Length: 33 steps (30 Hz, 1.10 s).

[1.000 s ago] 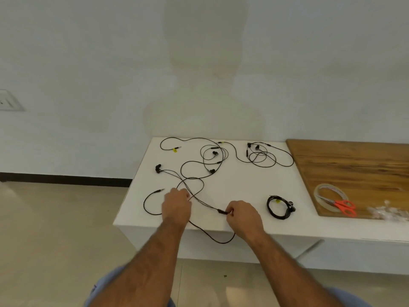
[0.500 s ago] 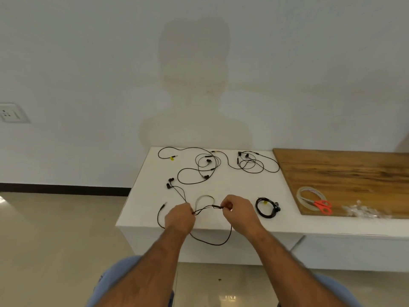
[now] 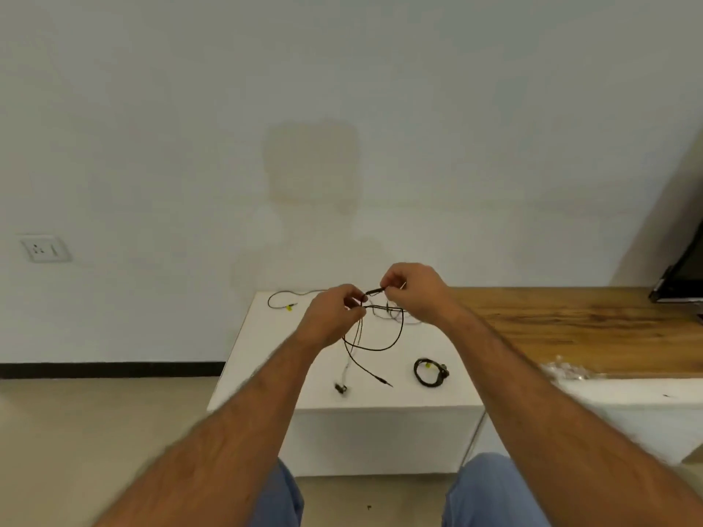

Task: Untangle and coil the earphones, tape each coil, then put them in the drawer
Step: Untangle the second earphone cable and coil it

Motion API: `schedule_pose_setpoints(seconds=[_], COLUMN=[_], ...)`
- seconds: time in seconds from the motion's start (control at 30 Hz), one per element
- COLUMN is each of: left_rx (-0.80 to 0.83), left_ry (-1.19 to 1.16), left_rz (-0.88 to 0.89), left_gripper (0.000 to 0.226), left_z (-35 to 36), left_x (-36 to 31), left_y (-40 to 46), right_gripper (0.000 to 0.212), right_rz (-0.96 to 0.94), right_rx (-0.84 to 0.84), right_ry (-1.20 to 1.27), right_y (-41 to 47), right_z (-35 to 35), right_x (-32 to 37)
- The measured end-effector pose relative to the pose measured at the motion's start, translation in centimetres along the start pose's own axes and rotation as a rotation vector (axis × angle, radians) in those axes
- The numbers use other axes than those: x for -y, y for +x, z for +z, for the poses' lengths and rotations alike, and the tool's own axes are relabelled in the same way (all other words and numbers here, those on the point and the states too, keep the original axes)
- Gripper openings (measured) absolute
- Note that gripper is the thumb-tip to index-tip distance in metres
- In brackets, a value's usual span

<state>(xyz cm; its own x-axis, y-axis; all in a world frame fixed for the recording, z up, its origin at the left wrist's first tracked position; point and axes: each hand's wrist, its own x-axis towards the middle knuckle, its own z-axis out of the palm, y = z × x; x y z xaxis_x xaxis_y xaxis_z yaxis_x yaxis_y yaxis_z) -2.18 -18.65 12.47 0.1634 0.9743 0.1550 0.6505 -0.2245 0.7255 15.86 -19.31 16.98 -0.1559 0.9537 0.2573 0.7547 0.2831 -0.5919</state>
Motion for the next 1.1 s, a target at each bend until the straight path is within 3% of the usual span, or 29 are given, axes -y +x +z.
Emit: schedule_pose_setpoints(seconds=[0.23, 0.37, 0.57, 0.7, 0.87, 1.0, 1.1], left_rx=[-0.084, -0.074, -0.023, -0.034, -0.066, -0.008, 0.116], left_ry=[-0.027, -0.223, -0.469, -0.477, -0.560, -0.411, -0.230], left_rz=[0.188, 0.255, 0.317, 0.347, 0.332, 0.275, 0.226], left_gripper=[0.011, 0.013, 0.009, 0.010, 0.014, 0.016, 0.015], left_z=[-7.1, -10.7, -13.7, -14.7, -16.2, -16.1, -15.2], left_x=[-9.5, -14.3, -18.8, -20.2, -20.6, -18.2, -15.6], left_y=[0.9, 1.2, 0.6, 0.2, -0.1, 0.0, 0.3], right_gripper=[0.014, 0.012, 0.004, 0.010, 0.006, 0.004, 0.009], right_rz=[-0.183, -0.216, -0.262, -0.265, -0.180, -0.149, -0.170], right_rx=[-0.095, -0.136, -0.176, -0.211, -0.131, -0.085, -0.067], right_ry=[-0.065, -0.077, -0.127, -0.185, 0.150, 0.397, 0.228], right_y=[1.3, 1.7, 1.6, 1.5, 1.6, 1.6, 1.6], right_z=[-11.0, -15.5, -19.3, -19.5, -19.4, -20.4, -20.9], right_x=[7.5, 9.9, 11.8, 12.1, 12.1, 12.7, 13.5])
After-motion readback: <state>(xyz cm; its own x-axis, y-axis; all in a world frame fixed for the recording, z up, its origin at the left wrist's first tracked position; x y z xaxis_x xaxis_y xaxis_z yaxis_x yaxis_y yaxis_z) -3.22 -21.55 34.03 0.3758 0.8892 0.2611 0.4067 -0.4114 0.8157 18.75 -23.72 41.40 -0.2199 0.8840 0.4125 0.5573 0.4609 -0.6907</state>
